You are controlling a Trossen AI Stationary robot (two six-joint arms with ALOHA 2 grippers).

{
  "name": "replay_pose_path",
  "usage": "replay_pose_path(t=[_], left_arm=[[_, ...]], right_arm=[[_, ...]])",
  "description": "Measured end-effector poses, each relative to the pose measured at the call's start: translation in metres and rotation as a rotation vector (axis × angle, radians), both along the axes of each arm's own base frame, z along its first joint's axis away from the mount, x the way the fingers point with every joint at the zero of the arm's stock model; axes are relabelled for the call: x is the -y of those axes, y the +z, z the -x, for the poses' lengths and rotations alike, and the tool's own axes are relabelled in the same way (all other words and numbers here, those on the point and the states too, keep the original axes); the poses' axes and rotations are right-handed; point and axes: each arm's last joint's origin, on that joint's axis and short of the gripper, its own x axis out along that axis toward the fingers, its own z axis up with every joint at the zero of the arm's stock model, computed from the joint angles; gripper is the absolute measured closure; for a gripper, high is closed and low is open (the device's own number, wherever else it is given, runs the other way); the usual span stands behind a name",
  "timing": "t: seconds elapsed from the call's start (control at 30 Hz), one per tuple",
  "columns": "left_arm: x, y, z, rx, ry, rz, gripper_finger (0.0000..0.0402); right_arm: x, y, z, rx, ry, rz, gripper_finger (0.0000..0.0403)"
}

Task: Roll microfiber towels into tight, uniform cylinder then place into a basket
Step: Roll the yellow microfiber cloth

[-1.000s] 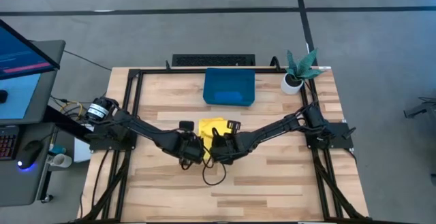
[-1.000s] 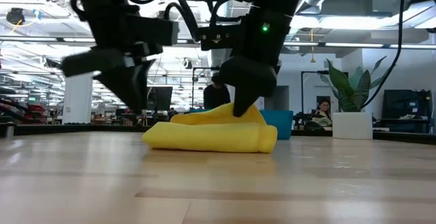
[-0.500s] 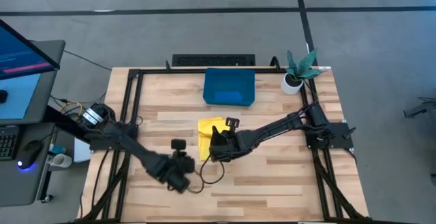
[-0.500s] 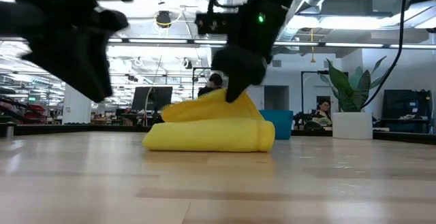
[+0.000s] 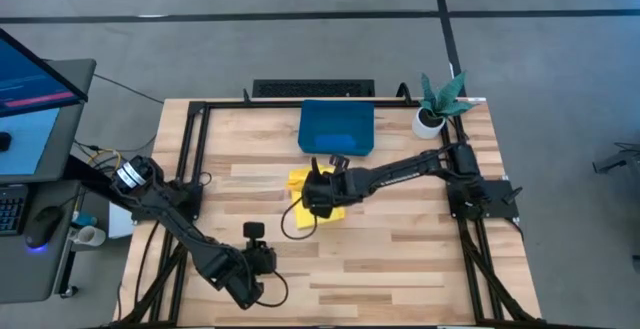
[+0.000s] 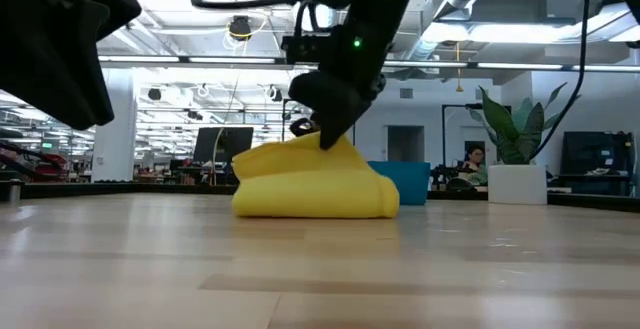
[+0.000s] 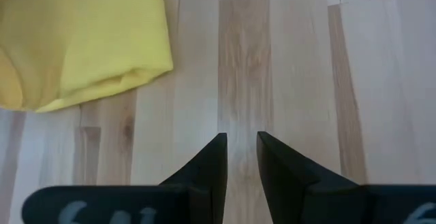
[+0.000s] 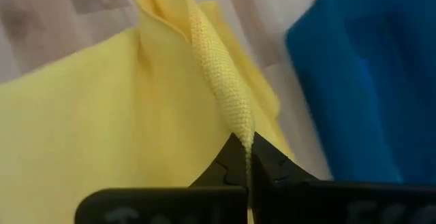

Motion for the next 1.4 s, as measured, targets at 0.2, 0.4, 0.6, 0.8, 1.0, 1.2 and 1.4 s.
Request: replay_pose_path(t=[0.2, 0.4, 0.6, 0.8, 1.0, 1.2, 1.4], left_arm=[[0.001, 0.0, 0.001, 0.007, 0.012, 0.011, 0.033], [0.002, 0.0, 0.001, 0.005, 0.042, 0.045, 0.033], [0.002, -0.001, 0.002, 0.008, 0.063, 0.065, 0.033], [0.002, -0.001, 0.002, 0.007, 0.059, 0.063, 0.033], [0.002, -0.001, 0.002, 0.003, 0.056, 0.058, 0.033], [0.002, 0.0, 0.002, 0.013, 0.056, 0.044, 0.033], [-0.002, 0.003, -0.002, 0.158, 0.15, -0.009, 0.033]], right_arm=[[0.013, -0.001, -0.003, 0.006, -0.005, -0.108, 0.0384], [0.023, -0.001, -0.004, 0.01, -0.02, -0.156, 0.036], [0.029, -0.002, -0.004, 0.007, -0.03, -0.159, 0.0313], [0.033, 0.0, -0.004, -0.014, -0.006, -0.134, 0.0245], [0.033, 0.015, -0.006, -0.043, 0.003, -0.13, 0.0201], [0.024, 0.054, 0.019, -0.089, 0.041, -0.121, 0.0191], [-0.001, 0.08, 0.049, -0.035, 0.119, -0.123, 0.0203]])
